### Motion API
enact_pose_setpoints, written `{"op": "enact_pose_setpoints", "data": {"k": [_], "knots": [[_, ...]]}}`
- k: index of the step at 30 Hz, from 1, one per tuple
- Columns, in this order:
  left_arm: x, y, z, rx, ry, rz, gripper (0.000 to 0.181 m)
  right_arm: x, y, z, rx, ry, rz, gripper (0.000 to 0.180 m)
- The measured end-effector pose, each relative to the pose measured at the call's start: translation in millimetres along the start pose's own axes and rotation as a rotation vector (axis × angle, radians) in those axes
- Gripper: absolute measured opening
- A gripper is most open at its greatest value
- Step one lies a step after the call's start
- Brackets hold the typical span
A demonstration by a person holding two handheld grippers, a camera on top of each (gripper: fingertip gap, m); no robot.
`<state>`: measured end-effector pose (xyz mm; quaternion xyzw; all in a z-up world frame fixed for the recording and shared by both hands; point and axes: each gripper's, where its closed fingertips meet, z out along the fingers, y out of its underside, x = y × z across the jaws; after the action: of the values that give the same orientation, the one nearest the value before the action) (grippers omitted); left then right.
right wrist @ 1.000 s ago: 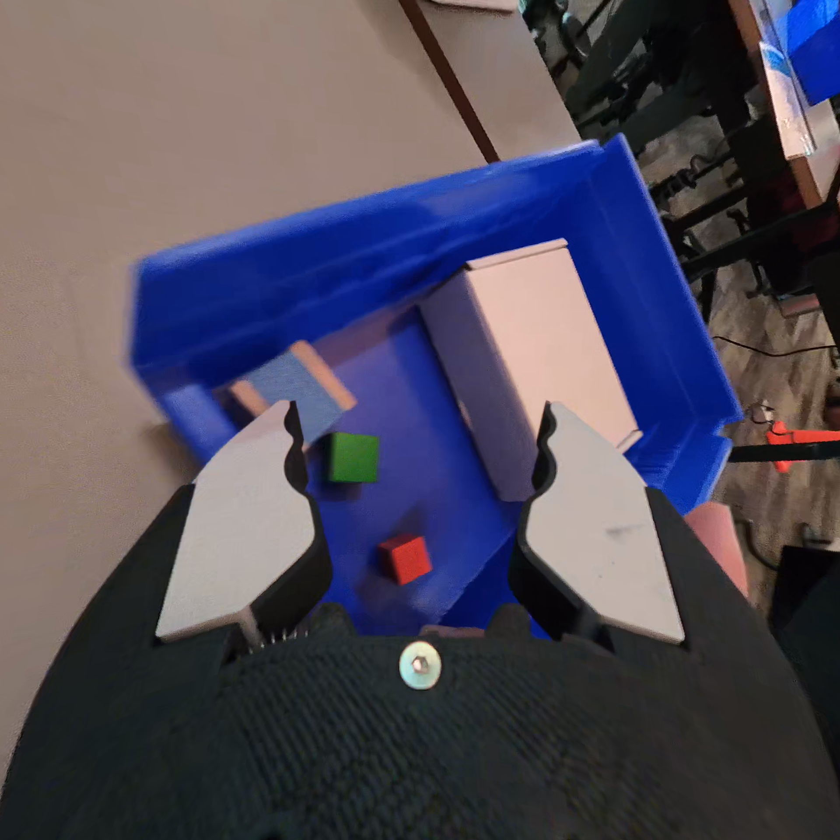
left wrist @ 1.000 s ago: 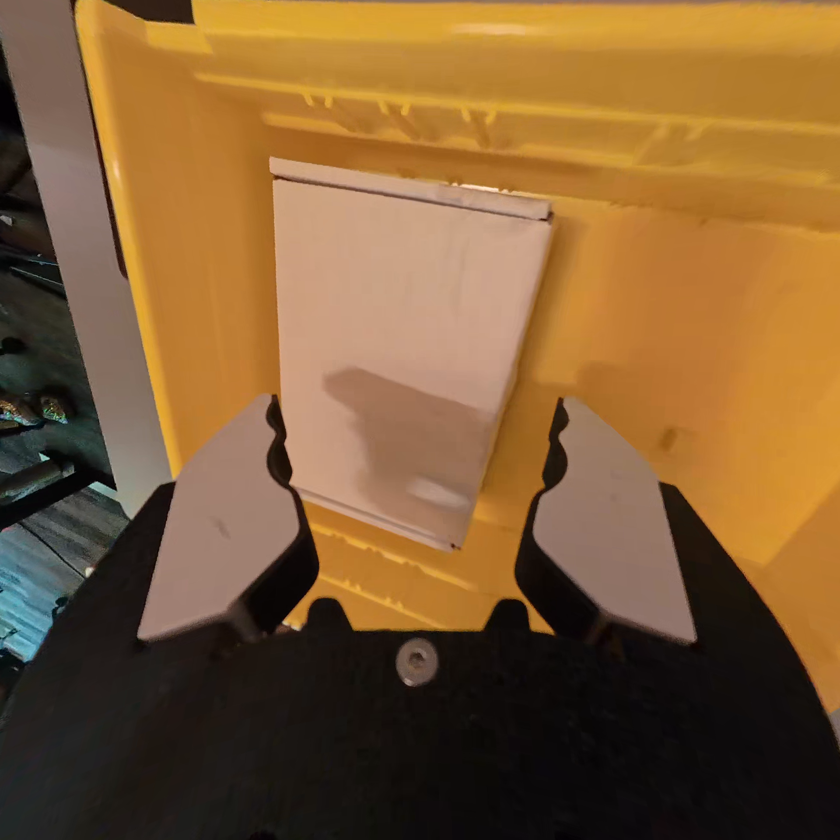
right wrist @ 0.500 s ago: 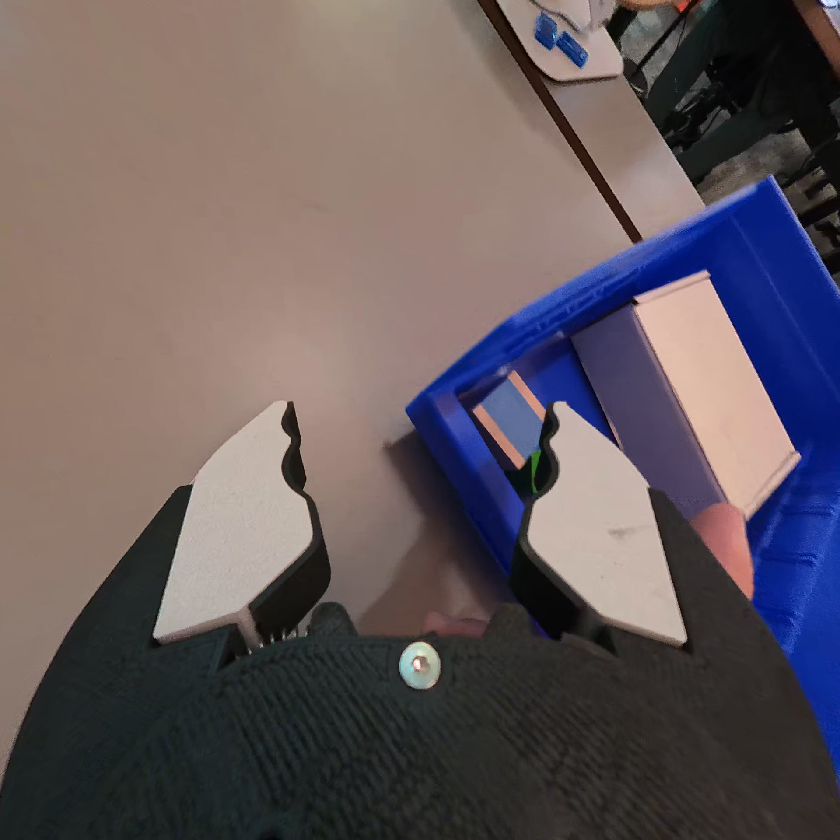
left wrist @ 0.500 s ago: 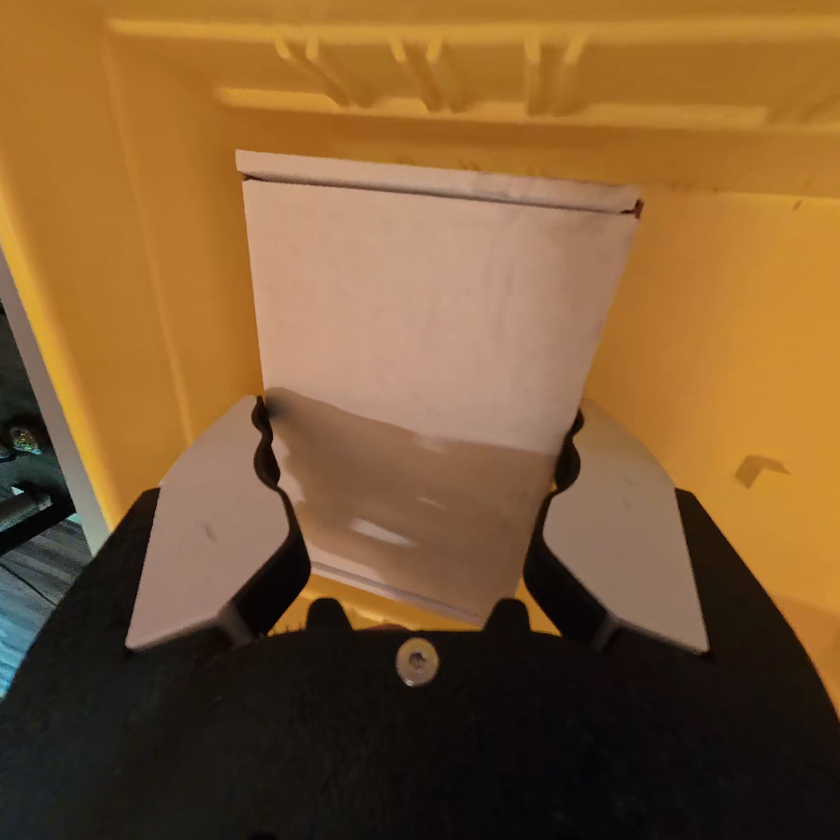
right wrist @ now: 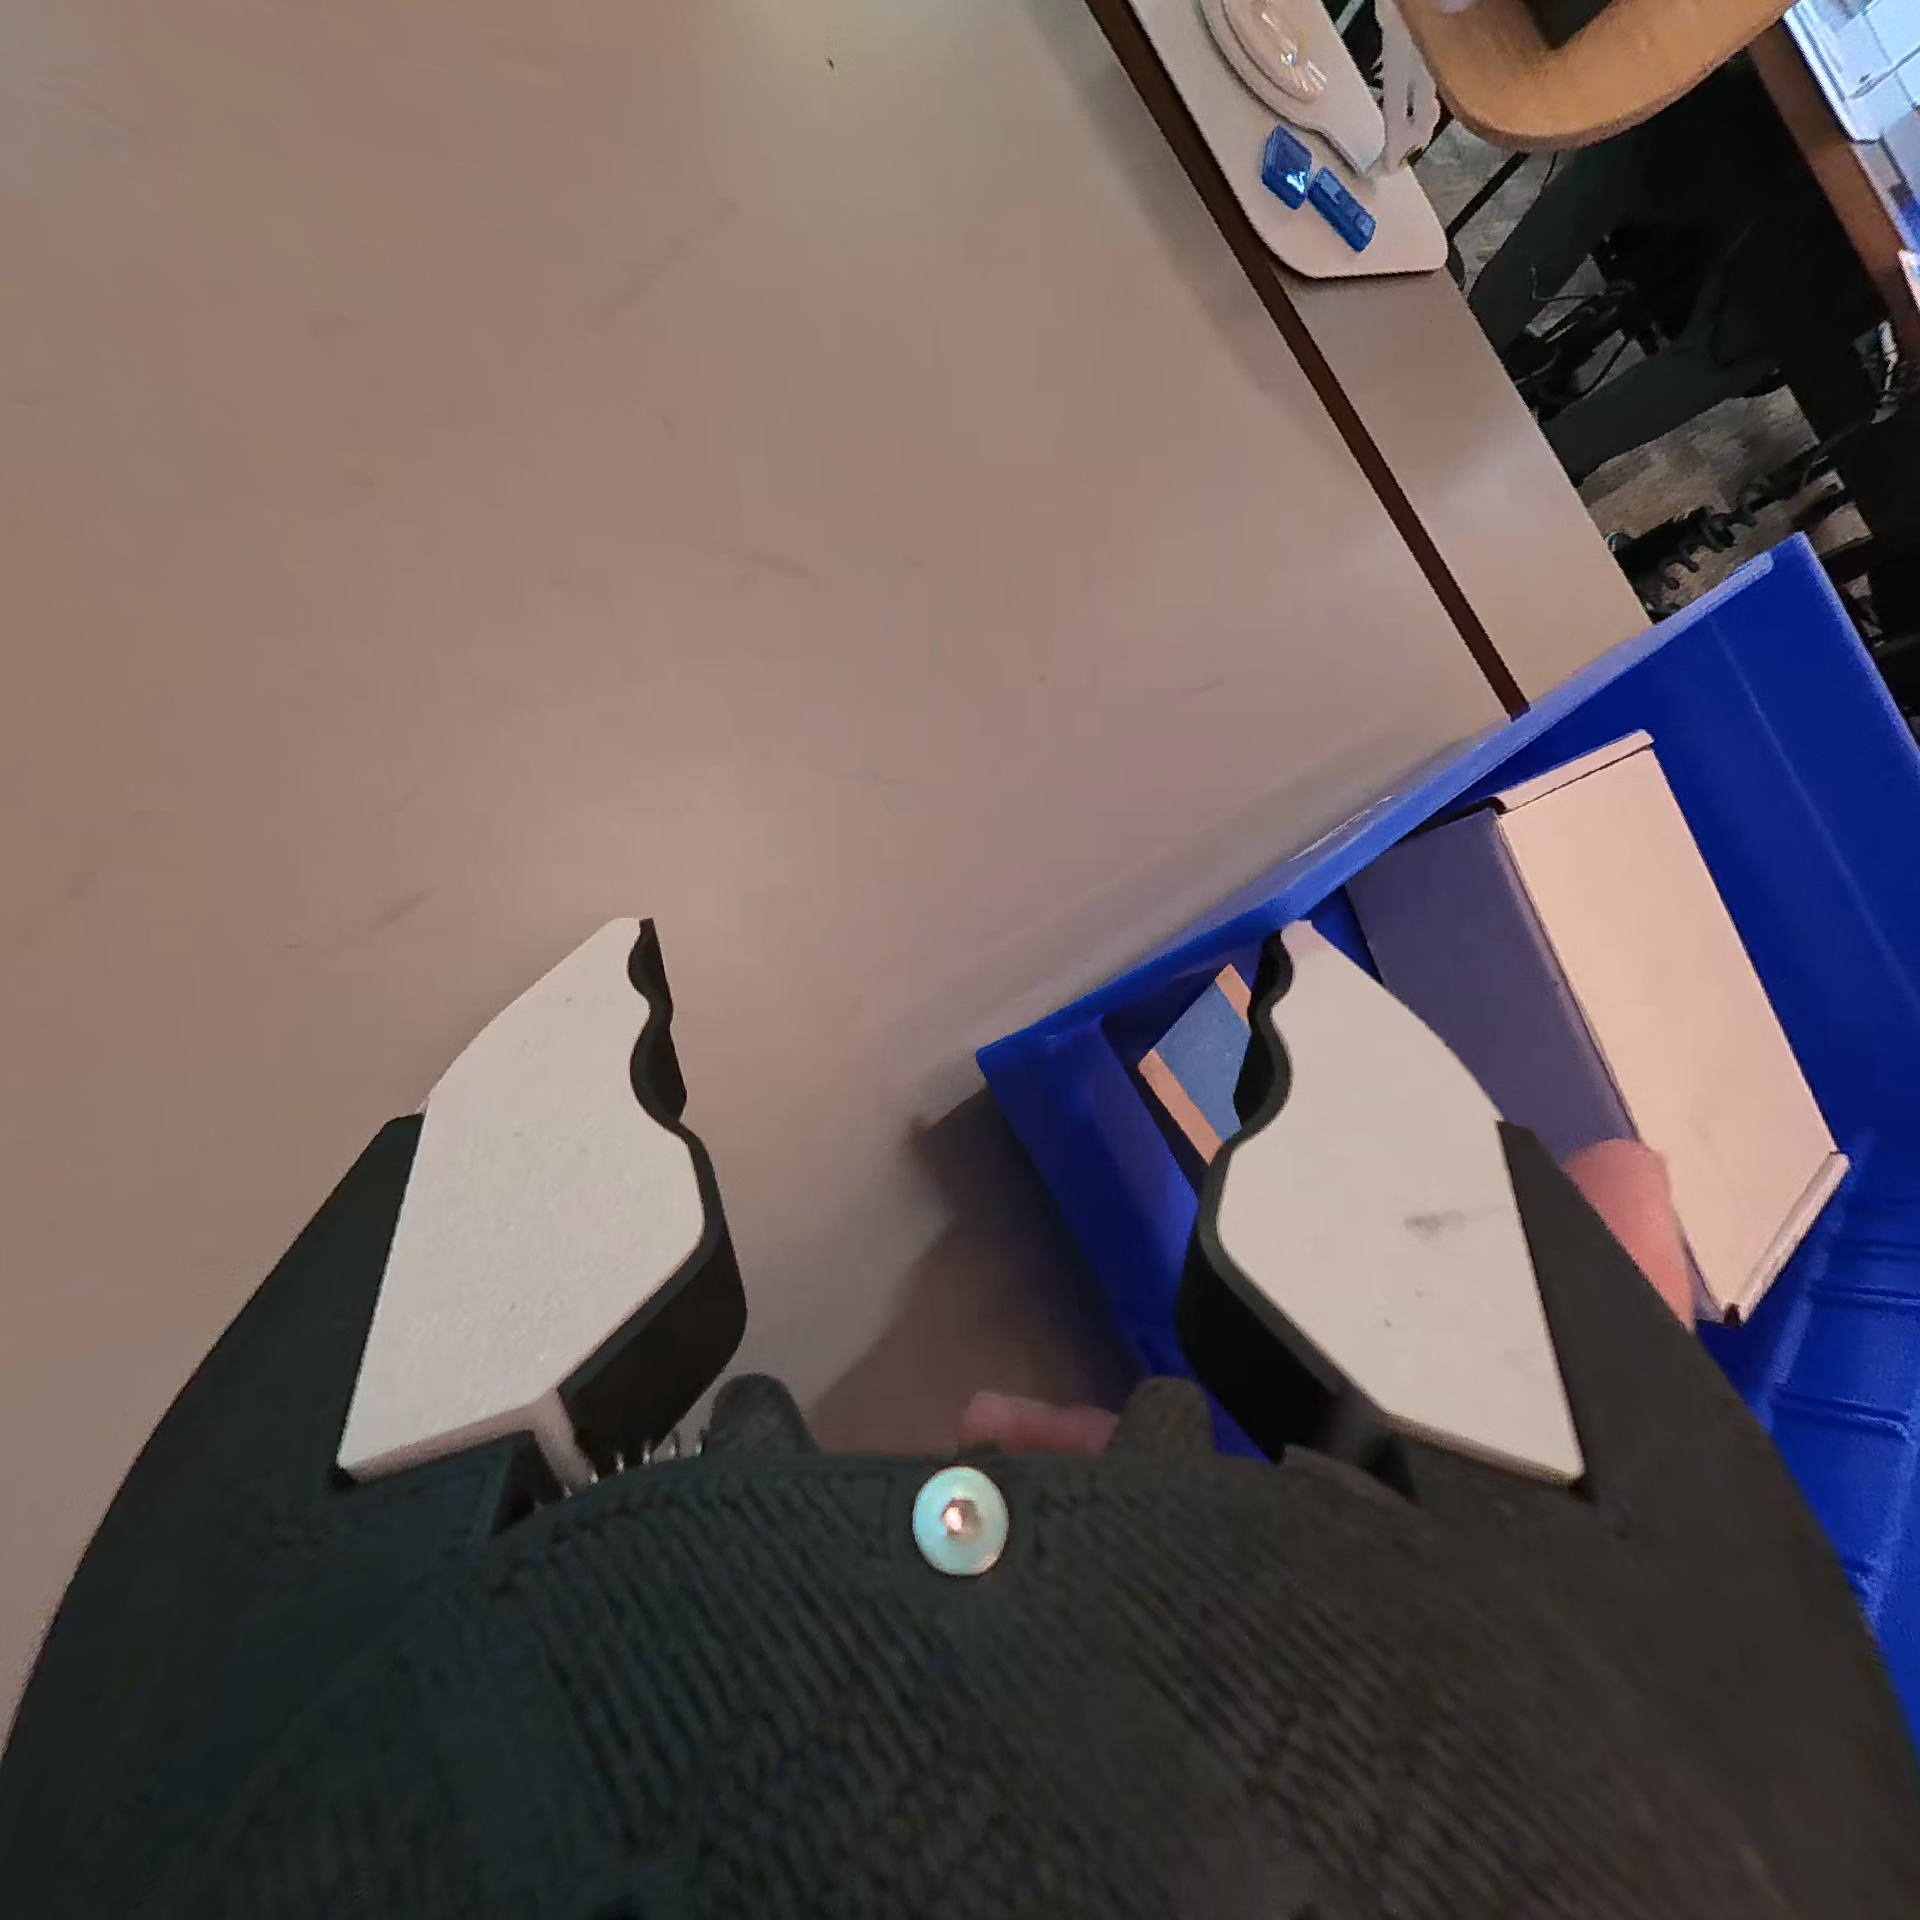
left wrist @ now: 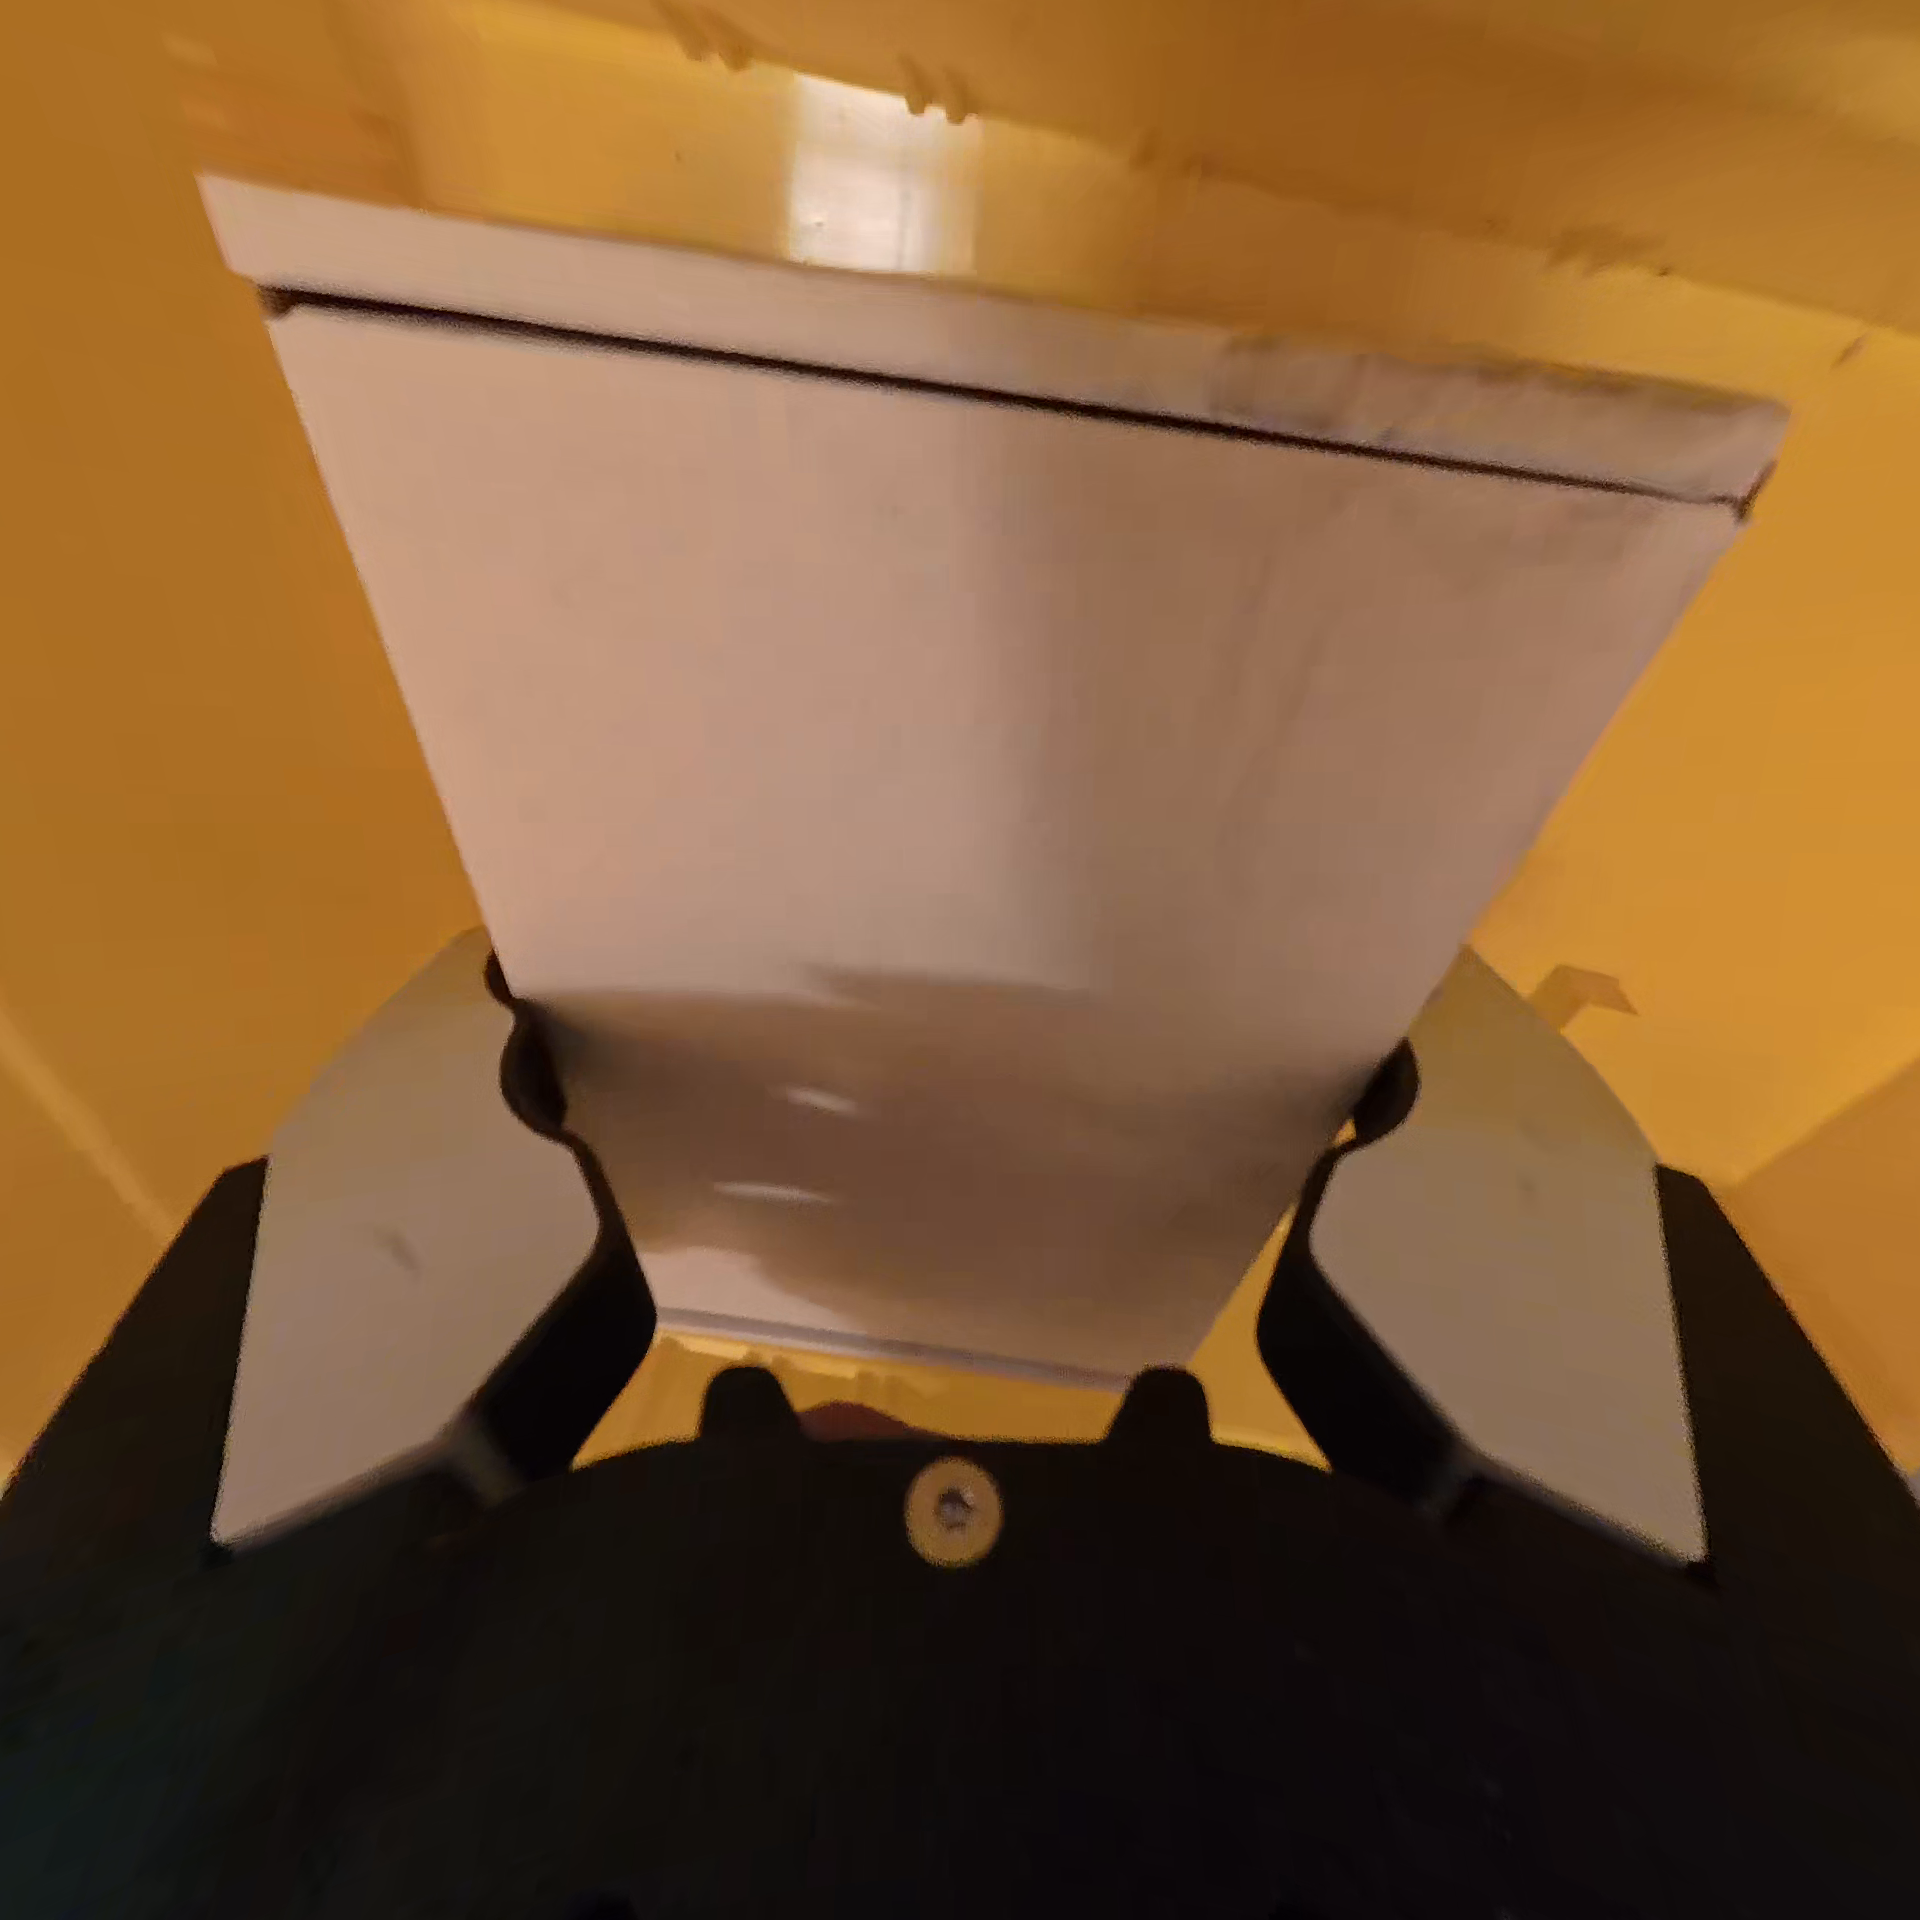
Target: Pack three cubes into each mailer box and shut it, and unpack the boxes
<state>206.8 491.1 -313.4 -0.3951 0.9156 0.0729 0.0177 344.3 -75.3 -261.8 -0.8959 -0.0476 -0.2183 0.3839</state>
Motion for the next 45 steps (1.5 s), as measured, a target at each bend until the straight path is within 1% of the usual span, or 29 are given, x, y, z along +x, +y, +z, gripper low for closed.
{"op": "enact_pose_setpoints", "data": {"k": [2, 7, 10, 12, 14, 19, 23, 26, 28, 29, 31, 33, 34, 37, 40, 41, 43, 45], "knots": [[-1, 0, 0, -0.011, -0.004, 0.004, 0.146, 0, -4, -7, 0.02, 0.011, -0.005, 0.103], [-2, 0, -2, 0.003, -0.031, -0.009, 0.142, 8, -25, -24, 0.138, 0.082, 0.039, 0.098], [-1, -1, -9, 0.013, -0.054, -0.016, 0.142, 11, -29, -28, 0.136, 0.134, 0.011, 0.096], [1, -6, -19, 0.044, -0.065, -0.043, 0.141, 8, -29, -30, 0.118, 0.144, -0.012, 0.096], [4, -4, -32, 0.039, -0.072, -0.051, 0.141, 5, -33, -33, 0.129, 0.158, -0.029, 0.096], [20, 1, -78, 0.021, -0.099, -0.06, 0.141, 4, -51, -49, 0.222, 0.2, -0.008, 0.093], [44, -5, -139, 0.008, -0.18, -0.014, 0.141, 2, -57, -51, 0.238, 0.234, 0.001, 0.089], [78, -29, -185, 0.063, -0.198, -0.008, 0.141, -1, -69, -52, 0.25, 0.244, -0.013, 0.088], [114, -53, -202, 0.089, -0.17, 0.012, 0.141, -1, -83, -54, 0.277, 0.256, 0.043, 0.085], [133, -67, -205, 0.095, -0.162, 0.034, 0.141, -5, -91, -54, 0.297, 0.228, 0.069, 0.081], [174, -96, -200, 0.093, -0.153, 0.064, 0.141, -16, -106, -53, 0.349, 0.174, 0.107, 0.073], [218, -130, -184, 0.111, -0.131, 0.098, 0.141, -27, -116, -50, 0.364, 0.132, 0.137, 0.066], [239, -147, -174, 0.127, -0.116, 0.111, 0.141, -31, -118, -48, 0.347, 0.118, 0.138, 0.066], [292, -190, -139, 0.156, -0.099, 0.152, 0.14, -37, -119, -46, 0.285, 0.148, 0.1, 0.066], [330, -223, -112, 0.196, -0.074, 0.145, 0.138, -43, -115, -49, 0.257, 0.125, 0.152, 0.063], [338, -238, -112, 0.261, -0.067, 0.129, 0.137, -45, -113, -50, 0.257, 0.11, 0.197, 0.062], [353, -248, -110, 0.274, -0.053, 0.133, 0.137, -54, -109, -51, 0.255, 0.065, 0.267, 0.062], [360, -259, -108, 0.297, -0.082, 0.171, 0.137, -63, -101, -50, 0.237, 0.05, 0.28, 0.063]]}}
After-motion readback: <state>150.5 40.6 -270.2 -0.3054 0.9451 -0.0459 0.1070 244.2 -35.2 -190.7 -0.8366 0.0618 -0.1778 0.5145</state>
